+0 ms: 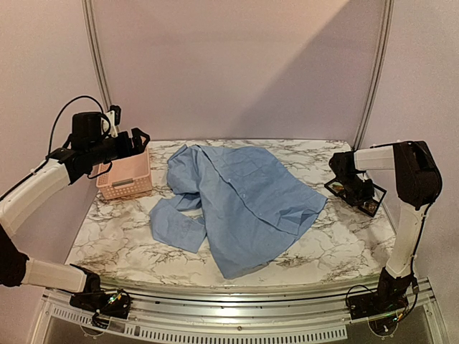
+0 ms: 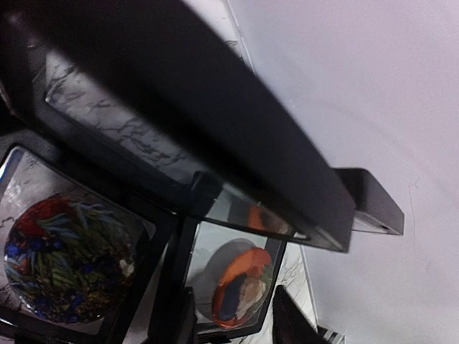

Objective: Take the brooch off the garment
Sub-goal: Place the brooch in the brooch box, then reset both arms

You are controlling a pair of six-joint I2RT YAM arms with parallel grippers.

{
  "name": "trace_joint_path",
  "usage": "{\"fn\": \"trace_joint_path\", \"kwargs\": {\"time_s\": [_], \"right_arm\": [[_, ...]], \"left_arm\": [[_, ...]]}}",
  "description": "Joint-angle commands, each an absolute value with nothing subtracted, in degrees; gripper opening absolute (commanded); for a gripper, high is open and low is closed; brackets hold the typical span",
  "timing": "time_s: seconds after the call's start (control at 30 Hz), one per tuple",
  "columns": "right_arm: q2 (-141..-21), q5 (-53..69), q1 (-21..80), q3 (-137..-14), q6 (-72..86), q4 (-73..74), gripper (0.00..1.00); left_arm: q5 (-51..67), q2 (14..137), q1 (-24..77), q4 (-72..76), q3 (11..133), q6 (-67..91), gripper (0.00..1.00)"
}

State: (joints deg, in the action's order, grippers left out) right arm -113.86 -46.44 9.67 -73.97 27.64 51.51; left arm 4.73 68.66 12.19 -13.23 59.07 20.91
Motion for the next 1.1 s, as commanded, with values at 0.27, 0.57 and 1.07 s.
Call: {"fn": "trace_joint_path", "kwargs": {"time_s": [0.27, 0.57, 1.07], "right_arm": [[-107.0, -38.8, 9.3, -73.3, 24.7, 46.5, 0.73], [-101.4, -30.4, 9.4, -73.1, 22.1, 42.4, 0.87], [-86.1, -2.6, 6.6, -62.8, 19.5, 14.7, 0.99]], "left_arm": [[3.7, 68.3, 11.3, -12.5, 57.5, 20.7, 1.00], [2.6, 67.7, 11.2, -12.3, 57.3, 20.3, 0.99], [-11.3, 62.4, 8.9, -3.0, 46.0, 29.1, 1.00]]}}
